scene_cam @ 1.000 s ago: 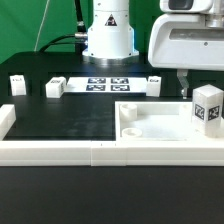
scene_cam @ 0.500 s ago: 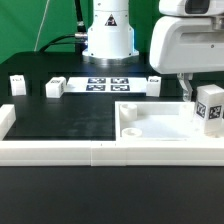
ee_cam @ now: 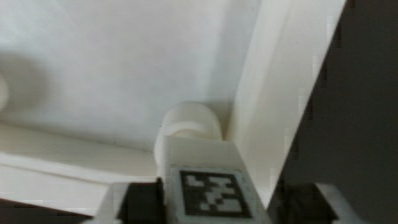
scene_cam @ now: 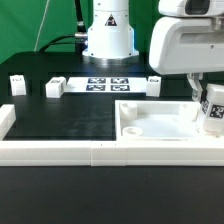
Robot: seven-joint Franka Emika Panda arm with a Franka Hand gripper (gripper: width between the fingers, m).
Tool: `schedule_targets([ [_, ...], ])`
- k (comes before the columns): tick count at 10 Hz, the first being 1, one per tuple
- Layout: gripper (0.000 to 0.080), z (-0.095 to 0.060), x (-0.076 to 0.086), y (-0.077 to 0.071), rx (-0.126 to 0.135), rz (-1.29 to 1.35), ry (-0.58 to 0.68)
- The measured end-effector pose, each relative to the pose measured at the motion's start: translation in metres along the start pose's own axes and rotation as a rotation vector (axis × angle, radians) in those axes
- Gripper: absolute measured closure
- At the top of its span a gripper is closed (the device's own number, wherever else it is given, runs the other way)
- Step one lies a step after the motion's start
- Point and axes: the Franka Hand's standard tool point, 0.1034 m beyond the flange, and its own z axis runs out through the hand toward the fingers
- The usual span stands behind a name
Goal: Assemble one leg
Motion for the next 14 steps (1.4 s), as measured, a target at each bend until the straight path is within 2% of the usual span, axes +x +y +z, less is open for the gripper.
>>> schedule_targets([
  [5,0.0502,-0.0014,0.001,0.003,0.002,0.058,0.002],
  [7,0.0503,0.0013,0.001,0.0027,0.013,0.261,0.029],
  [11,0.0503,0.0036,0.0036,0.0018,0.059,0.714,0.12],
  [14,0.0502,0.004,0.0029,0.0017,0.116,0.989,0.129],
])
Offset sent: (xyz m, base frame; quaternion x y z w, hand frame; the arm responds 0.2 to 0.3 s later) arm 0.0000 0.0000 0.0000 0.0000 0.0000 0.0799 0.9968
